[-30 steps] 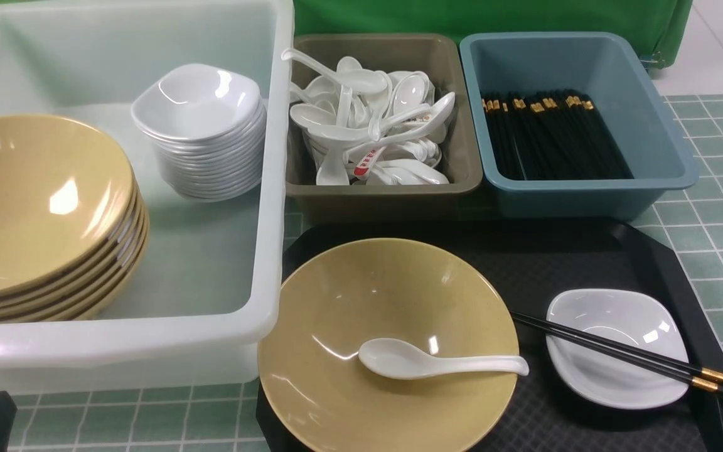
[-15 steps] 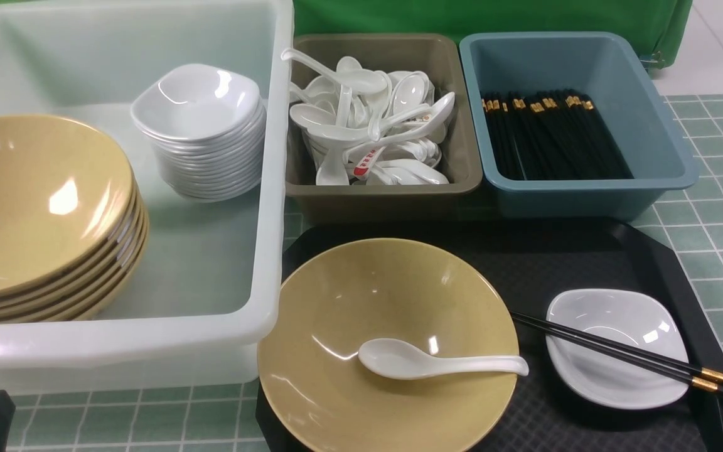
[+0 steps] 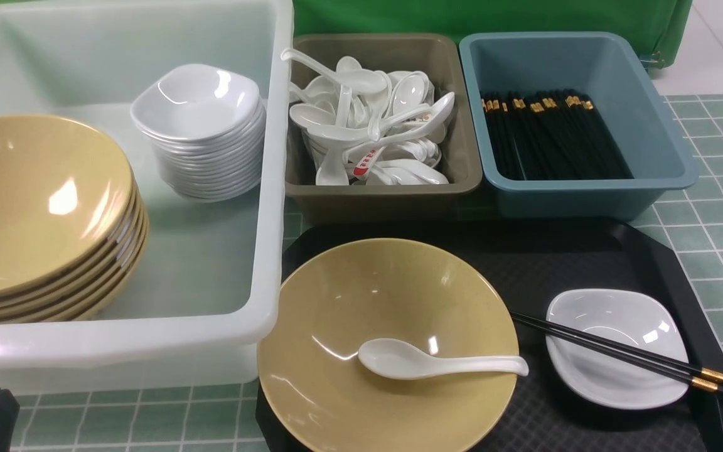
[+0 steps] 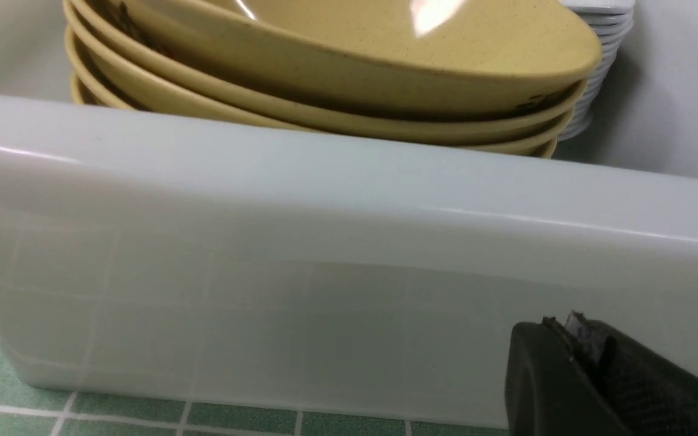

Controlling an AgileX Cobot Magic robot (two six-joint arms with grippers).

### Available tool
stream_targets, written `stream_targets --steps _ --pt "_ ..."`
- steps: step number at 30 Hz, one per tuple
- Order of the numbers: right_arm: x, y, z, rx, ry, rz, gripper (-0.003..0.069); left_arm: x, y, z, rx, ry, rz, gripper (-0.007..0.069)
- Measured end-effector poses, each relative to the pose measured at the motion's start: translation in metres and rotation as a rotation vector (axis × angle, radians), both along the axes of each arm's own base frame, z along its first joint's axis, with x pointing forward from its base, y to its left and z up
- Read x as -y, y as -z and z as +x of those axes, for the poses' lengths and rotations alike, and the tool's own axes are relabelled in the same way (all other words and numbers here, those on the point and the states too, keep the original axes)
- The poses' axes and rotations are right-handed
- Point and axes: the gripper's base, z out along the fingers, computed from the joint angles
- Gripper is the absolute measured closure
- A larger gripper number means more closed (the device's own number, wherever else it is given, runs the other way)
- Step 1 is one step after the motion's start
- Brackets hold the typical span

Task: On blue table put chopsticks spoon bowls plates into blue grey white boxes.
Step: 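Move the grippers toward the tableware on the black tray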

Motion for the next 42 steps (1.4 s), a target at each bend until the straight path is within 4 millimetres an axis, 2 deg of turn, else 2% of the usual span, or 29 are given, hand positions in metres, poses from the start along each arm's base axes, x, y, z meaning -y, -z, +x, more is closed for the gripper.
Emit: stream_targets --steps 4,6,7,8,10,11,12,14,23,25,27,29,30,31,33,34,36,38,40,42 --pt "0.0 0.0 0.0 0.006 0.013 0.058 0.0421 0.002 -0.002 0.001 0.025 0.001 -0.093 0.0637" --pt "-0.001 0.0 0.0 0.015 0.028 0.14 0.0421 0.004 -0.004 0.001 0.047 -0.004 -0.208 0.0637" --pt "-0.002 -0.001 0.0 0.036 0.061 0.347 0.0421 0.006 -0.007 0.001 0.073 -0.014 -0.424 0.0637" --pt "-0.002 -0.001 0.0 0.041 0.064 0.383 0.0421 0.007 -0.007 0.001 0.077 -0.017 -0.462 0.0637" --pt "-0.006 -0.004 0.001 0.087 0.123 0.838 0.0421 0.011 -0.011 0.002 0.094 -0.029 -0.831 0.0637" --pt "-0.007 -0.004 0.001 0.097 0.146 0.987 0.0421 0.012 -0.013 0.002 0.097 -0.031 -0.947 0.0637" --pt "-0.007 -0.004 0.001 0.099 0.164 1.091 0.0421 0.013 -0.014 0.002 0.101 -0.033 -1.03 0.0637" --pt "-0.008 -0.004 0.001 0.093 0.18 1.164 0.0421 0.013 -0.016 0.002 0.112 -0.035 -1.11 0.0637" --pt "-0.009 0.001 0.0 0.03 0.137 0.931 0.0421 0.014 -0.016 0.002 0.114 -0.025 -1.114 0.0637" --pt "-0.01 0.0 0.0 0.017 0.112 0.906 0.0421 0.017 -0.018 0.001 0.091 0.012 -1.049 0.0637" --pt "-0.013 -0.007 -0.001 0.0 0.053 0.834 0.0424 0.021 -0.031 -0.002 0.087 0.077 -0.945 0.0637" --pt "-0.017 -0.029 -0.005 0.02 -0.037 0.724 0.0439 0.025 -0.055 -0.009 0.124 0.164 -0.764 0.0637" --pt "-0.019 -0.053 -0.009 0.048 -0.105 0.638 0.0465 0.029 -0.072 -0.014 0.131 0.223 -0.634 0.0637" --pt "-0.02 -0.067 -0.01 0.051 -0.138 0.59 0.0485 0.031 -0.083 -0.016 0.127 0.255 -0.549 0.0637" --pt "-0.022 -0.087 -0.008 0.037 -0.181 0.516 0.0529 0.033 -0.1 -0.017 0.089 0.286 -0.443 0.0637" --pt "-0.023 -0.107 -0.007 0.024 -0.222 0.437 0.0564 0.035 -0.112 -0.014 0.01 0.314 -0.353 0.0637" --pt "-0.029 -0.146 0.009 -0.082 -0.315 0.237 0.062 0.032 -0.133 -0.001 -0.133 0.322 -0.208 0.0637" --pt "-0.035 -0.166 0.027 -0.23 -0.401 0.079 0.0623 0.028 -0.153 0.01 -0.24 0.317 -0.082 0.0637" --pt "-0.04 -0.18 0.048 -0.417 -0.516 -0.073 0.0623 0.023 -0.17 0.016 -0.327 0.328 0.034 0.0637" --pt "-0.046 -0.184 0.068 -0.576 -0.622 -0.161 0.0623 0.022 -0.186 0.024 -0.417 0.364 0.137 0.0637"
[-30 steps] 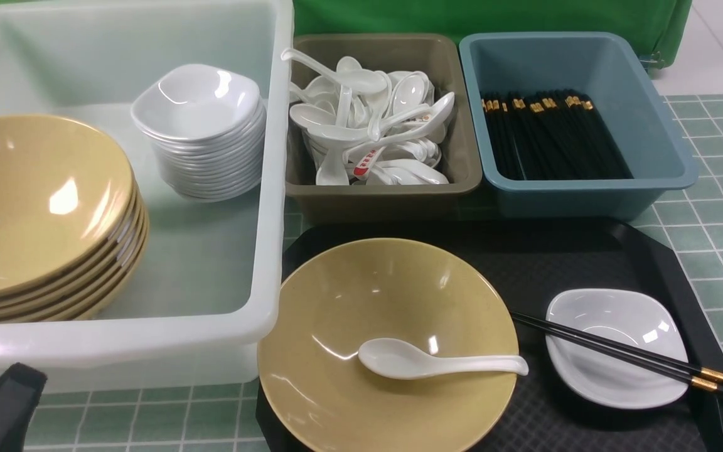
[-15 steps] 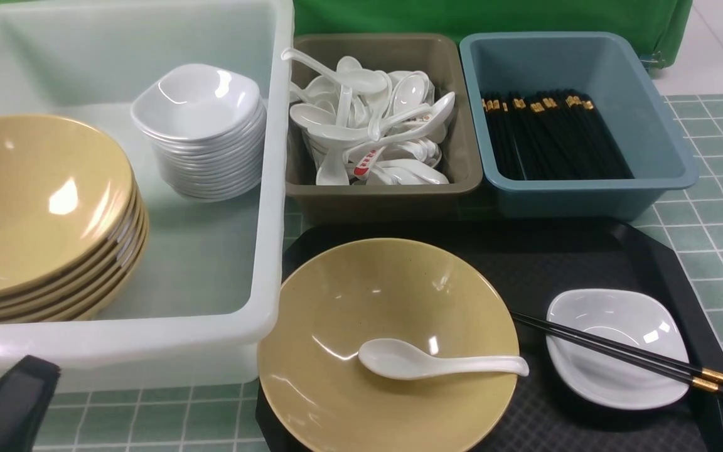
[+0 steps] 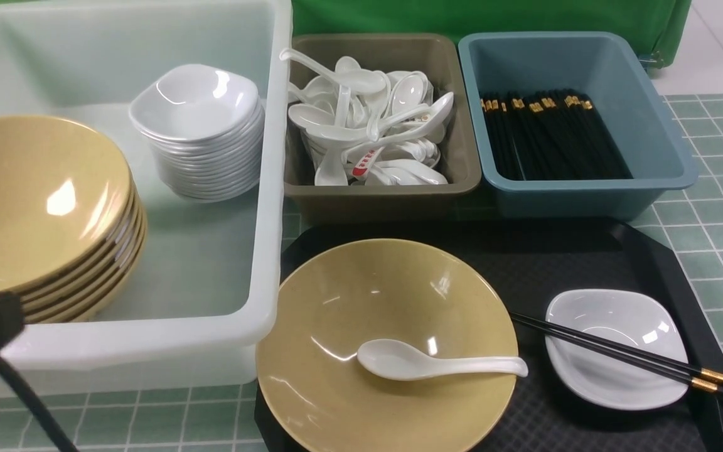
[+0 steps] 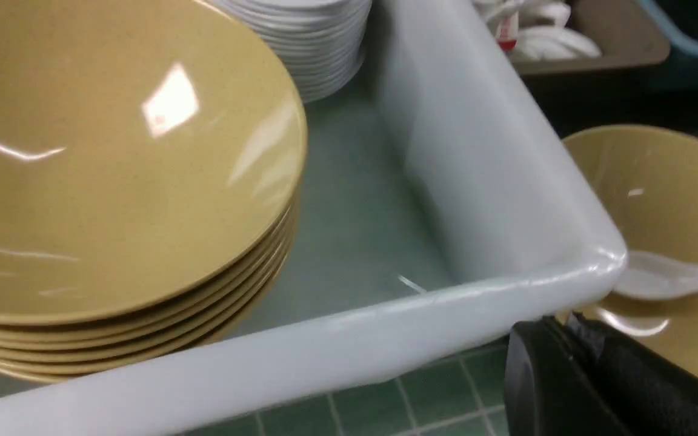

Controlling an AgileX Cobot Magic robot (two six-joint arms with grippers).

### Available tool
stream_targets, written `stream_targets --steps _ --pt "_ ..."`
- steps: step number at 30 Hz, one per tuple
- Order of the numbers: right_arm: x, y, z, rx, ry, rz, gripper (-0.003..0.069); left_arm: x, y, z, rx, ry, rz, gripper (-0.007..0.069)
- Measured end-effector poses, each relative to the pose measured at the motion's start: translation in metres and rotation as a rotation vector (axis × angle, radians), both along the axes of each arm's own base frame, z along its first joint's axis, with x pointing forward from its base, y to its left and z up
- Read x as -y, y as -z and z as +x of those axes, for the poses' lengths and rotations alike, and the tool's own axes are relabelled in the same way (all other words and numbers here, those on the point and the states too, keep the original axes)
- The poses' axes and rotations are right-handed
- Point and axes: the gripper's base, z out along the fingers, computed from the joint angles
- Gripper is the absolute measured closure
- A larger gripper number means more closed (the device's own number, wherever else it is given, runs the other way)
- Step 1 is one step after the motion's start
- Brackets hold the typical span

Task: On blue table put chopsticks spoon bowls plates into blue grey white boxes.
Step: 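Move the grippers toward the tableware on the black tray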

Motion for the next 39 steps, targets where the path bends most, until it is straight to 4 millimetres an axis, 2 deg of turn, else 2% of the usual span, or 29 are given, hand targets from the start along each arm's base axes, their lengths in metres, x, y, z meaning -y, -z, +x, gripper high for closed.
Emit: stream_targets --steps 3,6,9,12,14,16,20,22,24,28,31,39 --pt "-0.008 0.003 0.021 -0.11 -0.119 -0.07 0.0623 0.002 -0.009 0.012 -0.068 0.067 0.081 0.0637" --pt "-0.019 0.015 0.037 -0.182 -0.255 -0.138 0.0623 0.013 -0.016 0.034 -0.116 0.19 0.152 0.0637" --pt "-0.03 0.035 0.055 -0.26 -0.37 -0.247 0.0619 0.045 -0.024 0.061 -0.153 0.4 0.2 0.0637" --pt "-0.033 0.052 0.072 -0.299 -0.395 -0.365 0.0594 0.077 -0.024 0.082 -0.19 0.534 0.231 0.0637" --pt "-0.035 0.066 0.089 -0.315 -0.383 -0.41 0.0533 0.103 -0.016 0.095 -0.234 0.619 0.254 0.0637" --pt "-0.039 0.081 0.105 -0.332 -0.375 -0.422 0.0424 0.125 -0.001 0.105 -0.287 0.686 0.282 0.0637" --pt "-0.046 0.106 0.126 -0.349 -0.407 -0.443 0.0221 0.149 0.022 0.115 -0.354 0.756 0.323 0.0637" --pt "-0.049 0.119 0.135 -0.365 -0.433 -0.457 0.0172 0.153 0.028 0.119 -0.372 0.759 0.328 0.0637" --pt "-0.051 0.13 0.142 -0.376 -0.446 -0.464 0.0159 0.155 0.032 0.122 -0.378 0.764 0.334 0.0637" --pt "-0.055 0.155 0.156 -0.39 -0.448 -0.473 0.0183 0.156 0.032 0.122 -0.369 0.773 0.337 0.0637" --pt "-0.056 0.166 0.161 -0.406 -0.454 -0.487 0.0243 0.156 0.032 0.123 -0.362 0.773 0.337 0.0637" --pt "-0.057 0.167 0.163 -0.416 -0.462 -0.498 0.0459 0.157 0.031 0.123 -0.358 0.772 0.335 0.0637"
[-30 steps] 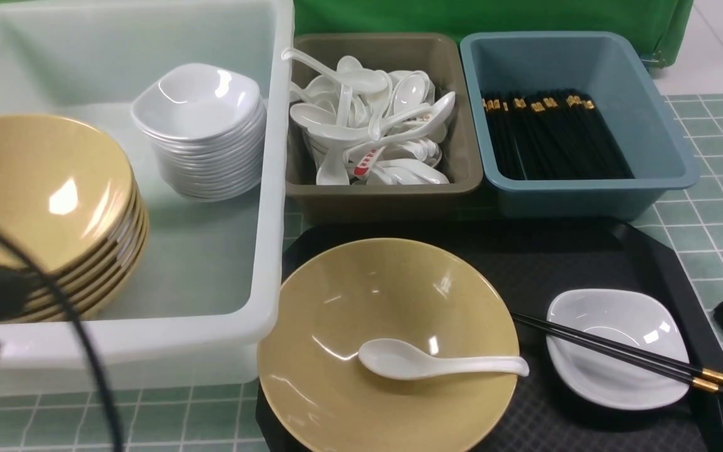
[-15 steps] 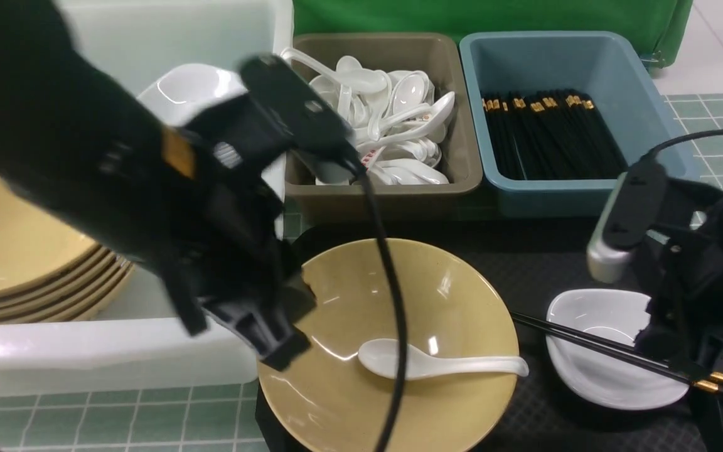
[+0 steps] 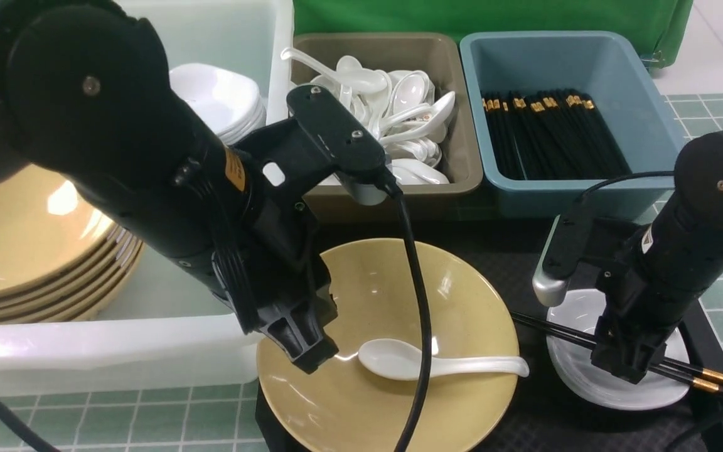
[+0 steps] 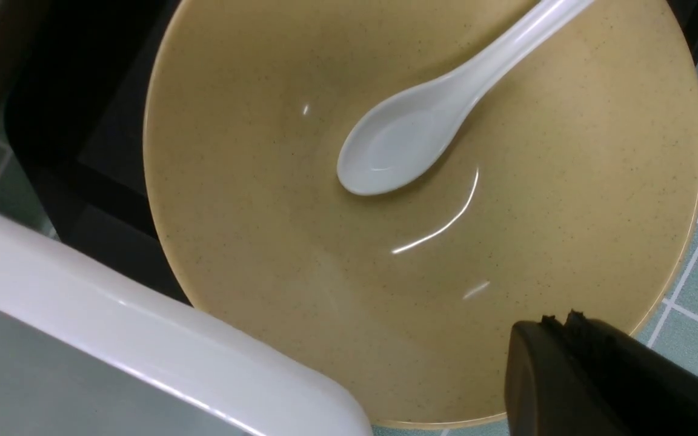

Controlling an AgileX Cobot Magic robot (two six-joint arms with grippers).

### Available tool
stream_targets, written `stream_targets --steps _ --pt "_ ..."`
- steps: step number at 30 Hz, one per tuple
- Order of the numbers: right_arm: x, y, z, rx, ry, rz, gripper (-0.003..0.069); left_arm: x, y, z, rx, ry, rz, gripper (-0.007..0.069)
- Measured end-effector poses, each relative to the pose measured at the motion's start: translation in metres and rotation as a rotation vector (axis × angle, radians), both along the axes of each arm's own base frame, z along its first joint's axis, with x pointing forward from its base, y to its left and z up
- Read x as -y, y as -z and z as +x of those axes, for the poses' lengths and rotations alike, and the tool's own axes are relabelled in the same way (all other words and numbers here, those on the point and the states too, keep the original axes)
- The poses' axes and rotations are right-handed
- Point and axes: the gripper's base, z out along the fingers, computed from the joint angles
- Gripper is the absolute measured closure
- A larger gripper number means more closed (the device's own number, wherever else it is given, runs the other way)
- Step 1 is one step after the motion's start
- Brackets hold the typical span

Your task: On blue table put chopsticks spoon bowls plates into blue grey white boxes.

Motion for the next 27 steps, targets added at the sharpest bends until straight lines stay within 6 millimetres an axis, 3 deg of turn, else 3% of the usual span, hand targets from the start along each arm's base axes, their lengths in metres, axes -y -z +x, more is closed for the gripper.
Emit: stream_targets --steps 2,8,19,21,22,23,26,27 --pt "0.0 -0.003 0.0 -0.01 -0.001 -0.003 0.0508 0.0 0.0 0.0 0.0 0.0 0.0 0.0637" --pt "-0.001 -0.016 0.002 -0.04 -0.006 -0.014 0.0503 0.001 -0.001 0.001 0.014 -0.003 -0.011 0.0637" --pt "0.001 -0.098 0.008 0.099 0.076 0.004 0.0503 0.018 -0.004 0.028 0.1 -0.108 -0.187 0.0637" --pt "0.003 -0.117 0.017 0.168 0.151 0.042 0.0503 0.025 -0.007 0.053 0.094 -0.166 -0.235 0.0637" --pt "0.003 -0.122 0.02 0.188 0.167 0.053 0.0503 0.026 -0.01 0.056 0.098 -0.17 -0.247 0.0637" --pt "0.007 -0.135 0.036 0.273 0.272 0.107 0.0503 0.029 -0.013 0.074 0.107 -0.2 -0.274 0.0637" --pt "0.013 -0.144 0.064 0.381 0.445 0.2 0.0503 0.036 -0.028 0.103 0.171 -0.229 -0.334 0.0637" --pt "0.013 -0.144 0.066 0.389 0.458 0.207 0.0503 0.037 -0.029 0.104 0.174 -0.228 -0.337 0.0637"
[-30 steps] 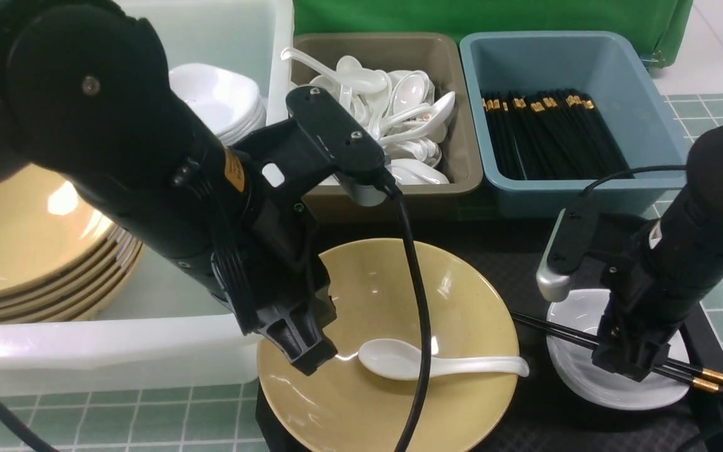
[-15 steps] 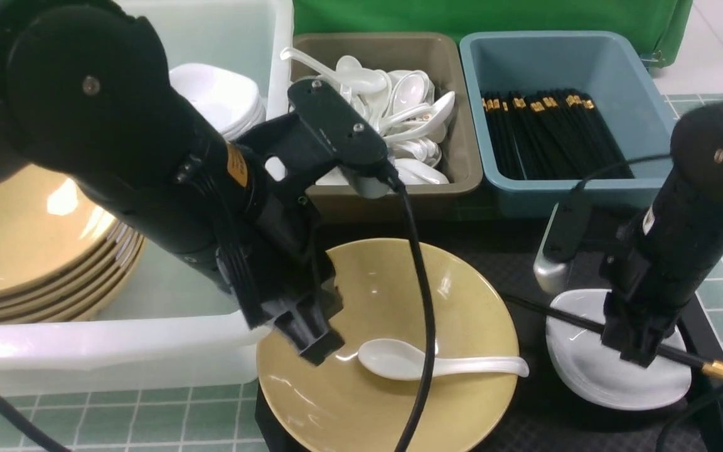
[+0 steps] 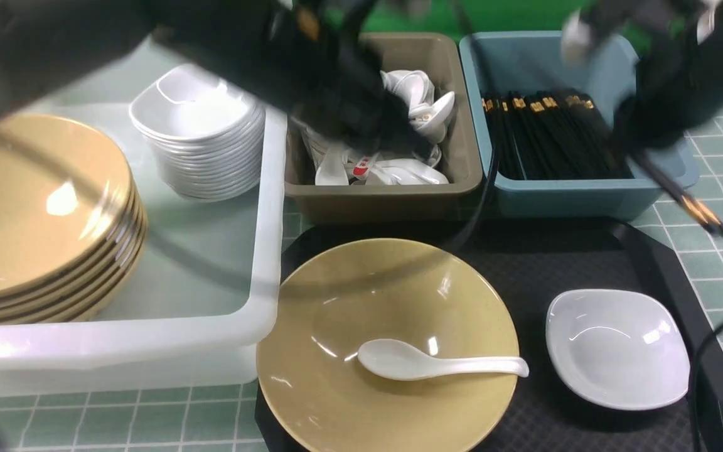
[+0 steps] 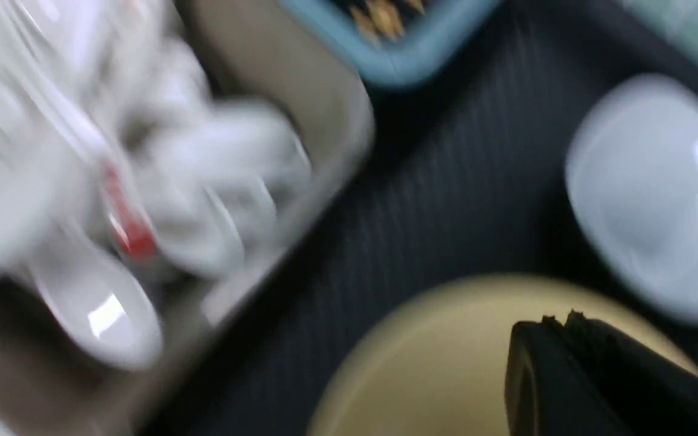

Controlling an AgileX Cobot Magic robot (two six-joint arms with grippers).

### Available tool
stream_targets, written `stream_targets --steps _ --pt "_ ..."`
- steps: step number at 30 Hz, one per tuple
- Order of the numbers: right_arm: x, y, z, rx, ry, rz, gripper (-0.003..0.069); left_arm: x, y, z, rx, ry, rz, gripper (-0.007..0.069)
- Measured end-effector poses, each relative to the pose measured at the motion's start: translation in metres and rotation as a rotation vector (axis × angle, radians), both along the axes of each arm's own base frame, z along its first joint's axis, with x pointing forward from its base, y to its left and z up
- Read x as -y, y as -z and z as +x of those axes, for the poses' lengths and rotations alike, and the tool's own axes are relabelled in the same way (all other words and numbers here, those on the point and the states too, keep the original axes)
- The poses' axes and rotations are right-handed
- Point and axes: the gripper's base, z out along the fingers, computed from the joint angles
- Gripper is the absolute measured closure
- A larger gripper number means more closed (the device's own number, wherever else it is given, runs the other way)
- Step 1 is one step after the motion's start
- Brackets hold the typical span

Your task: On blue table put chopsticks spoon bowls plates into blue grey white boxes.

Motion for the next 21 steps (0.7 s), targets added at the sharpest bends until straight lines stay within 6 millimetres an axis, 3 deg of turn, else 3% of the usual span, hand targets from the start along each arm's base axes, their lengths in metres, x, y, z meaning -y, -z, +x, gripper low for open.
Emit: stream_targets --steps 2,5,9,13,15,17,21 --pt "0.007 0.002 0.029 0.105 0.159 0.115 0.0503 0.005 -0.016 0.016 0.078 -0.02 -0.046 0.0637" --pt "0.014 0.015 0.061 0.181 0.31 0.236 0.0503 0.007 -0.027 0.021 0.12 -0.025 -0.07 0.0637" --pt "0.023 0.051 0.104 0.209 0.445 0.333 0.0503 0.006 -0.028 0.021 0.117 -0.017 -0.053 0.0637" --pt "0.027 0.082 0.13 0.184 0.488 0.345 0.0501 0.001 -0.024 0.021 0.093 -0.011 -0.003 0.0637" --pt "0.029 0.094 0.136 0.162 0.497 0.335 0.0484 -0.001 -0.023 0.021 0.088 -0.009 0.017 0.0637" --pt "0.029 0.103 0.14 0.108 0.503 0.31 0.041 -0.004 -0.021 0.019 0.07 -0.002 0.06 0.0637" --pt "0.029 0.094 0.133 0.018 0.45 0.229 0.024 -0.01 -0.021 0.01 0.021 0.017 0.114 0.0637"
